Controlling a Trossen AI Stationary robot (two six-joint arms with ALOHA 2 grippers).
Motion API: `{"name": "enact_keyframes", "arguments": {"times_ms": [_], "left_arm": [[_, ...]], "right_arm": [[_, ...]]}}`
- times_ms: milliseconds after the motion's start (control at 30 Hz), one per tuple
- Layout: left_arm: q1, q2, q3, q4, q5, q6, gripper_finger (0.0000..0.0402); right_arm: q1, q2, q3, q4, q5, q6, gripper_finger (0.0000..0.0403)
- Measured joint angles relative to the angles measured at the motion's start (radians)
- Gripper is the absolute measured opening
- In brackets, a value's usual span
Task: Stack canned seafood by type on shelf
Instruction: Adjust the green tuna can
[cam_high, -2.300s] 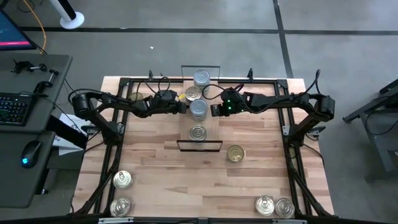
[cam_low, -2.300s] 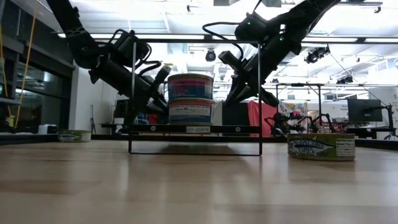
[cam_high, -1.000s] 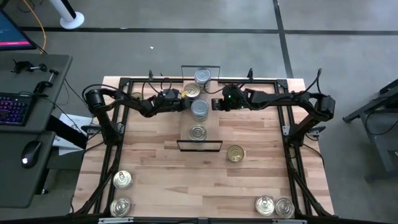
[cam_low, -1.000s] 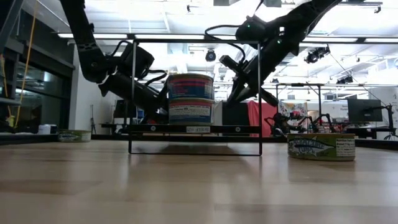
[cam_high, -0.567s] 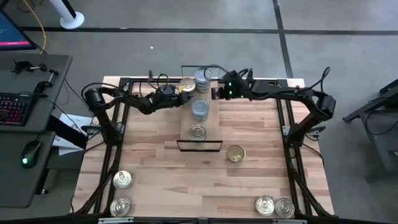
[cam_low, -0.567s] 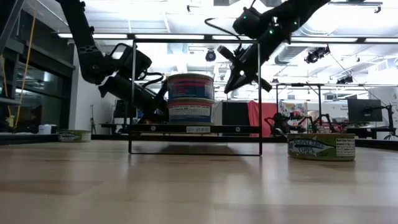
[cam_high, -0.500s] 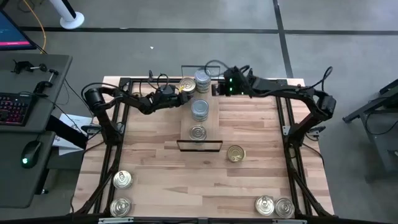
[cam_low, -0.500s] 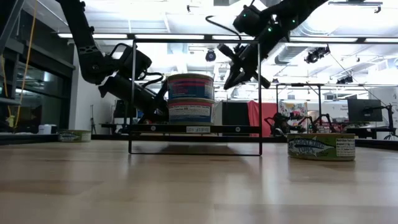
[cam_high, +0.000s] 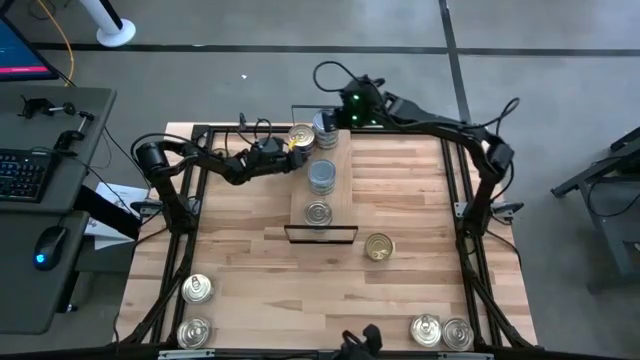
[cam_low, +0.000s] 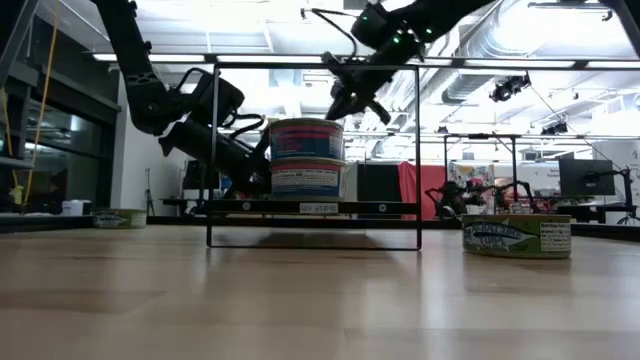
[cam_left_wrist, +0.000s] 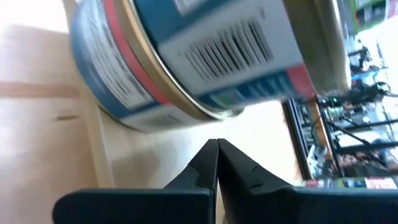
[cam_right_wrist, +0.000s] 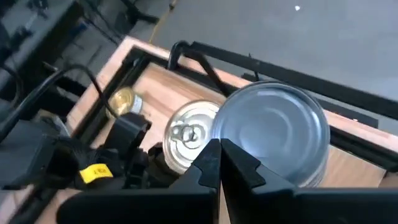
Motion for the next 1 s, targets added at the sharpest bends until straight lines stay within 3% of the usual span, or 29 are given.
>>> {"name": "enact_keyframes", "arguments": {"times_ms": [133,333,667,1000], "left_arm": [[0.0,0.0,0.0,0.0,0.026,0.0,0.0],[-0.009,0.0,0.0,0.002,0.025,-0.007,0.0],[-0.013,0.0,0.0,-0.003,0.021,-0.008,0.0],[-0.013,0.0,0.0,-0.003,0.02,-0.008,0.0]], "right_arm": [[-0.002,0.051,0.094,-0.147,0.055,-0.079,0.0],[-0.004,0.066,0.109,-0.194,0.104,-0.106,0.0],[0.006,0.104,0.109,-0.131,0.166,-0.108,0.0],[0.004,0.121,0.108,-0.14,0.144,-0.109,0.0]]}}
